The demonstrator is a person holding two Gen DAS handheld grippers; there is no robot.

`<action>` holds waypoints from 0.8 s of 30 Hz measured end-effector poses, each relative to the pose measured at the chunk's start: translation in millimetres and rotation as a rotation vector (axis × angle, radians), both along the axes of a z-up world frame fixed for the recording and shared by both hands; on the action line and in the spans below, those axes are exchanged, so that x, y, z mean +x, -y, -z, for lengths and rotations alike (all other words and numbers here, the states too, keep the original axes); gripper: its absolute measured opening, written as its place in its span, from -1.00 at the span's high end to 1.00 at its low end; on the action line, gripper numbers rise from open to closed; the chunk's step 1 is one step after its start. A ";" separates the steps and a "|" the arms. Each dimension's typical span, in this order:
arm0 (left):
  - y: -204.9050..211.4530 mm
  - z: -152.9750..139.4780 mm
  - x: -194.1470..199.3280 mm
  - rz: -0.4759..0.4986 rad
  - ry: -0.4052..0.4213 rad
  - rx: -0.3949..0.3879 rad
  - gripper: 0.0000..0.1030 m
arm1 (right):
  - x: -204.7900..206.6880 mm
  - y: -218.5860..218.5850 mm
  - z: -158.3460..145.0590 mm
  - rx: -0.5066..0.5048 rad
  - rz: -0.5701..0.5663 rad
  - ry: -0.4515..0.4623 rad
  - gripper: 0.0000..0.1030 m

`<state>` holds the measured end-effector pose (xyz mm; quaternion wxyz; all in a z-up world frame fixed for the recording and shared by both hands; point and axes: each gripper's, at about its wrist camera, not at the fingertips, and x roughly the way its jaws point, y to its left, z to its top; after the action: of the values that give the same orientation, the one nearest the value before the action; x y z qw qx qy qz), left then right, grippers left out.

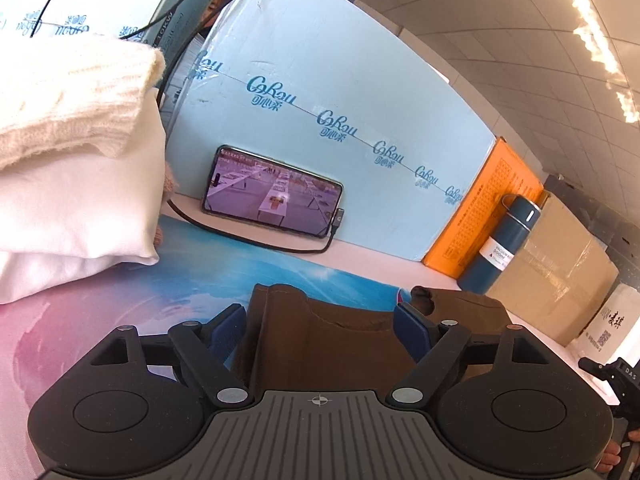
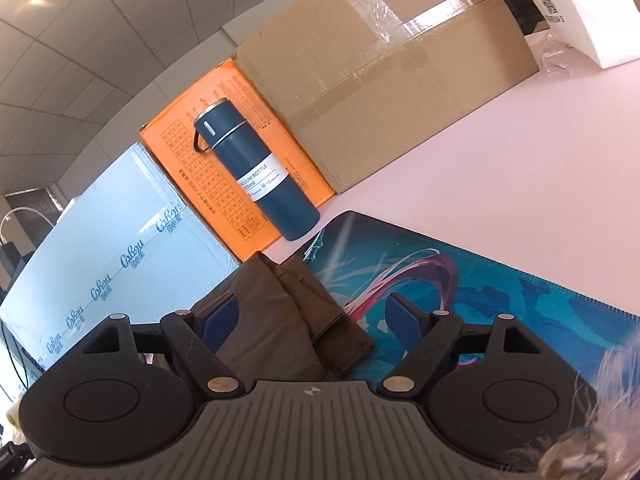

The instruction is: Fold clothes

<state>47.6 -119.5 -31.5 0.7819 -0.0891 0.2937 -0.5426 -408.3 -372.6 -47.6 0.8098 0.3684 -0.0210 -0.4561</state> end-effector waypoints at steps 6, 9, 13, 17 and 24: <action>-3.5 0.3 1.4 -0.017 -0.008 0.009 -0.62 | 3.3 -0.8 1.9 0.014 0.010 -0.033 -0.54; -3.9 -0.9 -1.4 -0.016 0.005 0.010 -0.62 | -0.2 -0.9 3.5 0.018 0.011 -0.012 -0.54; -6.2 -3.0 -7.1 -0.006 0.019 -0.004 -0.62 | -13.1 0.8 7.8 0.032 0.010 0.090 -0.47; -7.0 -2.4 -7.4 -0.029 0.026 0.002 -0.71 | -17.2 12.0 7.4 0.071 0.008 0.129 -0.22; 0.2 3.1 -1.7 -0.032 -0.009 0.059 -0.71 | 17.3 39.7 -0.6 0.076 -0.053 -0.077 0.01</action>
<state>45.9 -119.7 -34.6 0.7914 -0.0732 0.3118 -0.5207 -391.0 -412.3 -47.0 0.8073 0.3815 0.0372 -0.4488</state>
